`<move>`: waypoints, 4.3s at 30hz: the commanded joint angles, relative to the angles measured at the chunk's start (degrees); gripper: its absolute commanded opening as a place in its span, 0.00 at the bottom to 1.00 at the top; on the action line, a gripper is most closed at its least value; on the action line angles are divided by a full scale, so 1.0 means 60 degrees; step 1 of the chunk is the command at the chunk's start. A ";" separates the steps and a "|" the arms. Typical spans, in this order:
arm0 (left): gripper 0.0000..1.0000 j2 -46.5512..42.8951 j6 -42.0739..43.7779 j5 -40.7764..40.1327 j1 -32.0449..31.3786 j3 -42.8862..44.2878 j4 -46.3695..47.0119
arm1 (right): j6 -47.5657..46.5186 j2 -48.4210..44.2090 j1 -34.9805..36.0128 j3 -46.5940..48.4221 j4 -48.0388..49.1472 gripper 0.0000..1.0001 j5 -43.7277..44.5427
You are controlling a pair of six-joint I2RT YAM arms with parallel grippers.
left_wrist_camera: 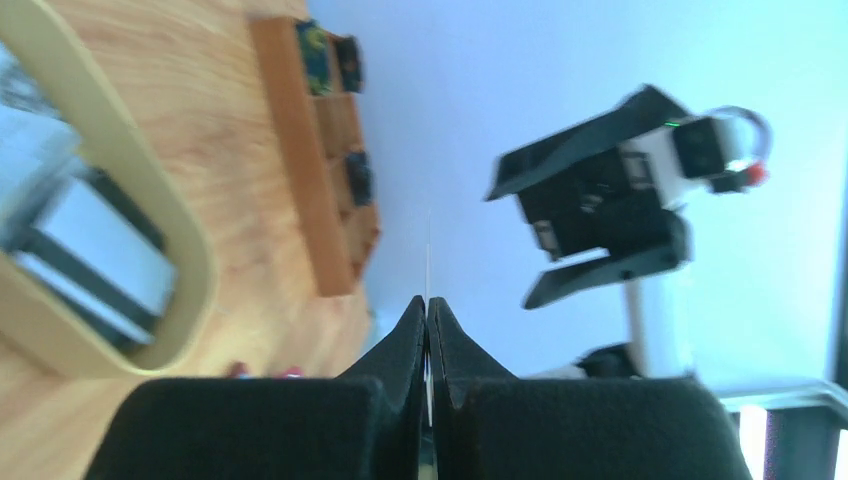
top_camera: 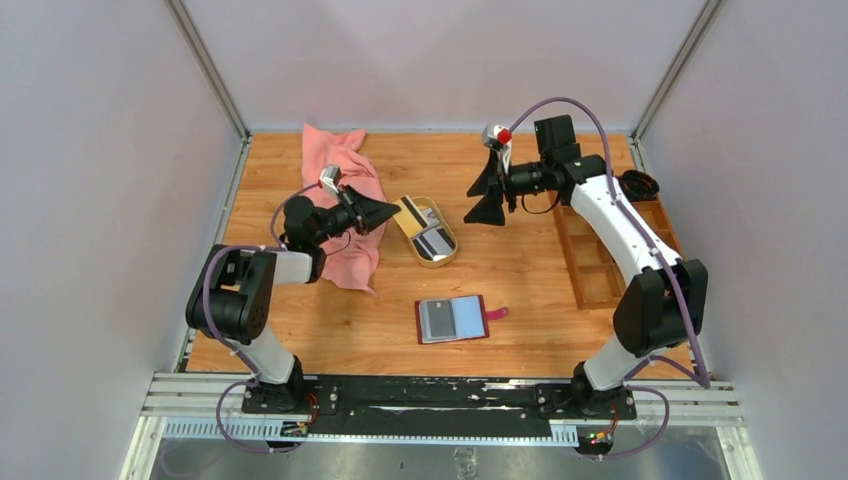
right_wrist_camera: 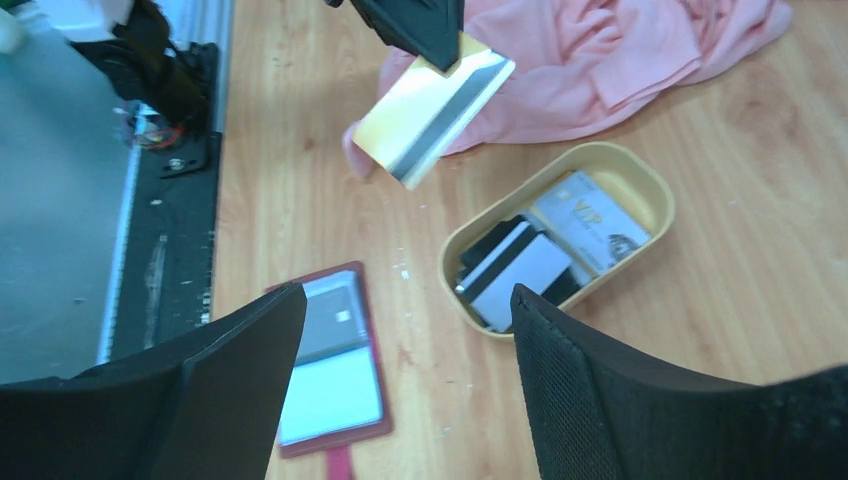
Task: Put the credit cards into the card holder
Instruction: Pick up the credit card from the storage box, then insert the credit card into the card holder.
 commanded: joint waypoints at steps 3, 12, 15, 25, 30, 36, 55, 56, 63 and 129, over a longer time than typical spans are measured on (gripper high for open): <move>0.00 0.0919 -0.5034 0.1199 -0.0428 -0.0244 0.4216 | 0.0688 -0.0584 -0.0298 -0.0896 -0.1332 0.76 -0.1190; 0.00 0.0891 -0.4591 0.1095 -0.1496 -0.0399 0.4203 | 0.2833 -0.1861 -0.0410 -0.2585 0.0098 0.73 -0.1143; 0.00 0.0899 -0.4473 0.0938 -0.1987 -0.0455 0.4217 | 0.5161 -0.2510 -0.0498 -0.3534 0.1999 0.73 -0.1234; 0.00 0.0107 -0.0926 0.0477 -0.3264 -0.0595 0.4199 | 0.8418 -0.3424 -0.0635 -0.5534 0.5177 0.82 -0.2448; 0.00 0.0074 0.0189 0.0700 -0.3416 -0.0833 0.4166 | 0.8383 -0.3211 -0.0623 -0.5622 0.5182 0.75 -0.2600; 0.00 0.0503 0.0622 0.1260 -0.3620 -0.0661 0.4061 | 0.8342 -0.2655 -0.0364 -0.5388 0.5324 0.65 -0.2903; 0.00 0.1117 0.0790 0.1849 -0.3811 -0.0273 0.3899 | 0.6728 -0.1615 0.0433 -0.4698 0.3444 0.43 -0.2538; 0.00 0.1122 0.0814 0.1868 -0.3811 -0.0257 0.3876 | 0.6712 -0.1586 0.0447 -0.4688 0.3414 0.39 -0.2549; 0.00 0.1067 0.1005 0.1971 -0.3811 -0.0296 0.3622 | 0.6634 -0.1451 0.0583 -0.4627 0.3330 0.18 -0.2651; 0.78 -0.4712 0.4627 -0.5147 -0.5040 -0.4921 -0.4308 | 0.9129 -0.2043 -0.0093 -1.0133 0.9598 0.00 0.2000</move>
